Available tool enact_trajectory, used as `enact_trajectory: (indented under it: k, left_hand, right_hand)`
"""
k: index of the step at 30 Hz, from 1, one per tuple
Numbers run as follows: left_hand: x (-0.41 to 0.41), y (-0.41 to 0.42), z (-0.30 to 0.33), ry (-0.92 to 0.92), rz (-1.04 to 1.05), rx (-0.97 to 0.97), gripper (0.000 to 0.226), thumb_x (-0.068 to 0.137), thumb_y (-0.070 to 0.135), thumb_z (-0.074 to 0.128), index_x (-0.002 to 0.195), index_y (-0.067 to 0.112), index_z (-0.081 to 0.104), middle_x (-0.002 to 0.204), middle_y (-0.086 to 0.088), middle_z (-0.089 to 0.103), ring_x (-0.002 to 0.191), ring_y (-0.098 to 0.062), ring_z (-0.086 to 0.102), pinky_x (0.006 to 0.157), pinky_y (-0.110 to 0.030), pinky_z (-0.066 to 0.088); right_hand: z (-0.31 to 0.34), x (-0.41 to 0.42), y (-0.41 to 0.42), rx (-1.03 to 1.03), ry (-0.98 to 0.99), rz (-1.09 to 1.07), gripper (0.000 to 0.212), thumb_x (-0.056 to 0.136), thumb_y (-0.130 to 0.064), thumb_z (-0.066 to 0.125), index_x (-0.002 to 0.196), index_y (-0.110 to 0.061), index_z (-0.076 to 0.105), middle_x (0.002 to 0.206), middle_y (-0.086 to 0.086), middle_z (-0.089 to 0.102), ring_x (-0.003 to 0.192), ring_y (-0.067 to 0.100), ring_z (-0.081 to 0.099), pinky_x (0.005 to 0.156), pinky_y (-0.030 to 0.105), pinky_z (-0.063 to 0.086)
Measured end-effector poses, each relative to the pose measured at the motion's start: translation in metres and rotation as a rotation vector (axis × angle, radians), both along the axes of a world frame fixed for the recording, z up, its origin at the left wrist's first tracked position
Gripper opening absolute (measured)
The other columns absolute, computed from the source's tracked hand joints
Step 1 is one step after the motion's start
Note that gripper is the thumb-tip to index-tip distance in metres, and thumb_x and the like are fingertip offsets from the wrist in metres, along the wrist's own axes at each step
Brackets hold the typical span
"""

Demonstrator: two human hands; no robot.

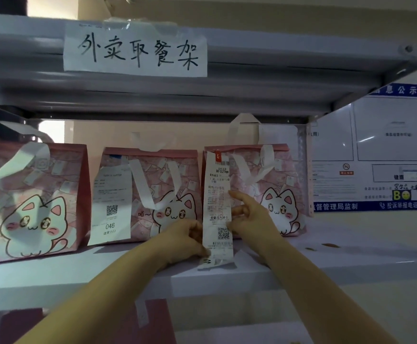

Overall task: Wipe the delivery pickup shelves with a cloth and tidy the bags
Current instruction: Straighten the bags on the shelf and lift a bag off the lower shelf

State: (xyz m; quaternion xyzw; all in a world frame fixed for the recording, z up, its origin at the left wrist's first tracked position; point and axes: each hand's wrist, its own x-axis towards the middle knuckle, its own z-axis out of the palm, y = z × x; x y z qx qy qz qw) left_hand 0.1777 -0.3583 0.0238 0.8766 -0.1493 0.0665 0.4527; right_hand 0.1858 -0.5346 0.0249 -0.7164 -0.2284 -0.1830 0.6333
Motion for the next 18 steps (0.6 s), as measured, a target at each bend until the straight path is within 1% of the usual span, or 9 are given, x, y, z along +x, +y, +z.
enact_trajectory:
  k: [2, 5, 6, 8, 10, 11, 13, 15, 18]
  left_hand:
    - [-0.004, 0.001, 0.001, -0.045, 0.029, -0.038, 0.037, 0.073, 0.006, 0.078, 0.104, 0.012, 0.06, 0.109, 0.002, 0.067, 0.098, -0.015, 0.064, 0.089, -0.03, 0.053]
    - [-0.025, 0.007, 0.004, -0.163, 0.14, -0.201, 0.054, 0.081, 0.007, 0.071, 0.127, 0.023, 0.047, 0.125, 0.004, 0.051, 0.098, -0.008, 0.054, 0.062, -0.013, 0.05]
    - [-0.033, 0.013, 0.003, -0.229, 0.163, -0.197, 0.058, 0.082, 0.009, 0.07, 0.132, 0.026, 0.045, 0.128, 0.004, 0.05, 0.101, -0.008, 0.054, 0.064, -0.013, 0.049]
    - [-0.051, 0.026, -0.003, -0.374, 0.187, -0.137, 0.056, 0.083, 0.017, 0.07, 0.131, 0.033, 0.046, 0.128, 0.005, 0.052, 0.112, -0.01, 0.054, 0.085, -0.021, 0.048]
    - [-0.076, 0.039, -0.012, -0.511, 0.159, -0.115, 0.049, 0.085, 0.023, 0.069, 0.126, 0.04, 0.049, 0.125, 0.01, 0.054, 0.115, -0.006, 0.053, 0.097, -0.027, 0.044]
    - [-0.088, 0.047, -0.018, -0.571, 0.13, -0.104, 0.045, 0.086, 0.024, 0.069, 0.124, 0.039, 0.051, 0.124, 0.013, 0.055, 0.115, -0.002, 0.054, 0.099, -0.027, 0.044]
    - [-0.114, 0.06, -0.03, -0.641, 0.061, -0.084, 0.042, 0.085, 0.026, 0.067, 0.124, 0.032, 0.054, 0.123, 0.014, 0.058, 0.115, -0.003, 0.055, 0.099, -0.03, 0.046]
    - [-0.135, 0.076, -0.046, -0.636, 0.027, -0.062, 0.042, 0.084, 0.029, 0.065, 0.125, 0.028, 0.055, 0.124, 0.013, 0.059, 0.118, -0.006, 0.055, 0.101, -0.031, 0.046]
    - [-0.153, 0.106, -0.074, -0.59, 0.034, -0.006, 0.042, 0.084, 0.029, 0.066, 0.124, 0.03, 0.055, 0.123, 0.015, 0.059, 0.118, -0.004, 0.054, 0.101, -0.026, 0.044]
  right_hand:
    - [0.0, -0.005, 0.002, 0.021, -0.048, -0.011, 0.069, 0.081, 0.015, 0.057, 0.133, -0.029, 0.046, 0.101, -0.007, 0.062, 0.093, 0.008, 0.063, 0.063, 0.02, 0.056]
    - [0.0, -0.014, 0.004, 0.037, -0.159, -0.067, 0.063, 0.085, 0.004, 0.062, 0.112, -0.05, 0.048, 0.106, -0.017, 0.061, 0.102, 0.004, 0.061, 0.08, 0.03, 0.055]
    - [-0.002, -0.019, 0.006, 0.025, -0.188, -0.081, 0.059, 0.085, 0.001, 0.064, 0.115, -0.049, 0.049, 0.113, -0.016, 0.061, 0.107, 0.005, 0.059, 0.085, 0.029, 0.053]
    - [-0.008, -0.03, 0.01, -0.039, -0.253, -0.117, 0.053, 0.086, -0.006, 0.065, 0.126, -0.038, 0.05, 0.128, -0.013, 0.054, 0.116, 0.006, 0.053, 0.09, 0.017, 0.047]
    - [-0.018, -0.046, 0.018, -0.119, -0.33, -0.153, 0.05, 0.087, -0.01, 0.066, 0.127, -0.034, 0.051, 0.128, -0.014, 0.053, 0.116, 0.002, 0.05, 0.09, 0.011, 0.042]
    - [-0.023, -0.056, 0.022, -0.148, -0.37, -0.156, 0.049, 0.086, -0.011, 0.066, 0.127, -0.034, 0.052, 0.125, -0.015, 0.054, 0.115, -0.001, 0.051, 0.092, 0.012, 0.041]
    - [-0.036, -0.074, 0.033, -0.177, -0.43, -0.126, 0.045, 0.085, -0.01, 0.068, 0.122, -0.033, 0.056, 0.119, -0.017, 0.058, 0.113, -0.002, 0.053, 0.093, 0.014, 0.042]
    - [-0.051, -0.091, 0.048, -0.193, -0.417, -0.072, 0.042, 0.085, -0.009, 0.068, 0.117, -0.035, 0.059, 0.117, -0.018, 0.06, 0.111, -0.003, 0.054, 0.094, 0.013, 0.042]
    - [-0.076, -0.109, 0.076, -0.23, -0.38, -0.025, 0.036, 0.085, -0.011, 0.069, 0.11, -0.035, 0.061, 0.113, -0.019, 0.062, 0.106, -0.004, 0.057, 0.09, 0.008, 0.041]
